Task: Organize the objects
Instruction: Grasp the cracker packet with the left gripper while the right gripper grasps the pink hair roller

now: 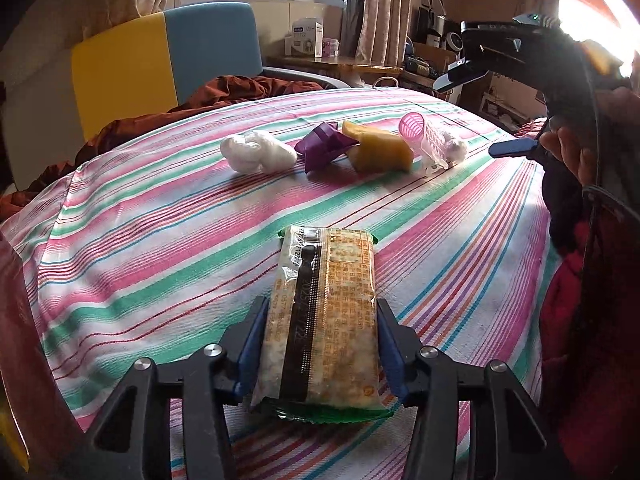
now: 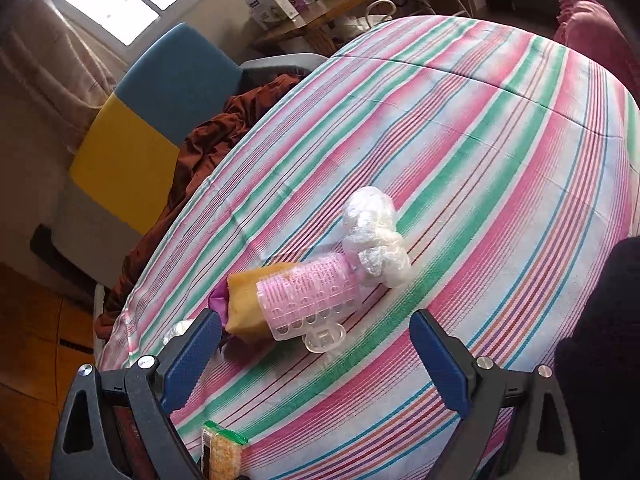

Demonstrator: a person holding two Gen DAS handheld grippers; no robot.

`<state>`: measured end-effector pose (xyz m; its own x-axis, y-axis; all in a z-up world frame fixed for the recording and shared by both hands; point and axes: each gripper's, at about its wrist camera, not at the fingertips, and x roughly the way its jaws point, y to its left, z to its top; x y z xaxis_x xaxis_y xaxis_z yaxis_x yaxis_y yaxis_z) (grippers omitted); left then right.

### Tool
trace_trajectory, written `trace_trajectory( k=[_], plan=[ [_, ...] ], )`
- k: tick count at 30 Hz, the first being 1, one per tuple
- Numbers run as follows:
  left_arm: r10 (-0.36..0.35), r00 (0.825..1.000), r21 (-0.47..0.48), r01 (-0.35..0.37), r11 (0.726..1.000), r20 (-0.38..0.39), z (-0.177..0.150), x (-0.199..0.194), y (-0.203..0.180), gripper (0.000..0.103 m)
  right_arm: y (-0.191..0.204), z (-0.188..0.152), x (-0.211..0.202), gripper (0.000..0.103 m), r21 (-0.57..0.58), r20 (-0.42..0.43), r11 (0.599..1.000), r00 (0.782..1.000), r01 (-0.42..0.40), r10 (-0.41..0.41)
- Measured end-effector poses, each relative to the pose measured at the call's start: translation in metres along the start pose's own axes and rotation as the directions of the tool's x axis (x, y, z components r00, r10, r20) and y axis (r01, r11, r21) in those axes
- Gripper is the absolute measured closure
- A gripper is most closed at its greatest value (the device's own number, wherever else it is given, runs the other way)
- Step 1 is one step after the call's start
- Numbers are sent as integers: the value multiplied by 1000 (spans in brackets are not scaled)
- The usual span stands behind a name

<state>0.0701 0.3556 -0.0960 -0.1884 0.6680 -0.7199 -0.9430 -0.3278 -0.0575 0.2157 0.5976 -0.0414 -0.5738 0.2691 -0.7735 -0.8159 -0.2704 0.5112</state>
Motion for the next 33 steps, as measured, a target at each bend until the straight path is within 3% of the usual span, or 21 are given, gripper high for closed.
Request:
trace_trajectory(
  k=[8,16,21,26,30,33],
  plan=[
    [-12,1000,-13,12,1000,15,-2,0,2,50,5,0,10,6,-31,-42,999,998,42,-43],
    [-26,999,-29,27,999,21,-3,-1,4,50,4,16,46,6,-5,-132,999,990,47,-47],
    [-35,999,-36,36,999,23,-4,-2,6,50,-3,25,61,6,30,-160,998,986,60,-54],
    [-44,999,-39,44,998,24,-5,-2,7,50,5,25,67,6,-16,-159,998,986,57,-58],
    [-47,999,-42,48,998,25,-5,-3,8,50,13,21,73,31,-73,-182,997,982,38,-51],
    [-49,998,-42,50,998,25,-5,-2,8,50,19,16,70,31,-110,-186,994,981,29,-49]
  ],
)
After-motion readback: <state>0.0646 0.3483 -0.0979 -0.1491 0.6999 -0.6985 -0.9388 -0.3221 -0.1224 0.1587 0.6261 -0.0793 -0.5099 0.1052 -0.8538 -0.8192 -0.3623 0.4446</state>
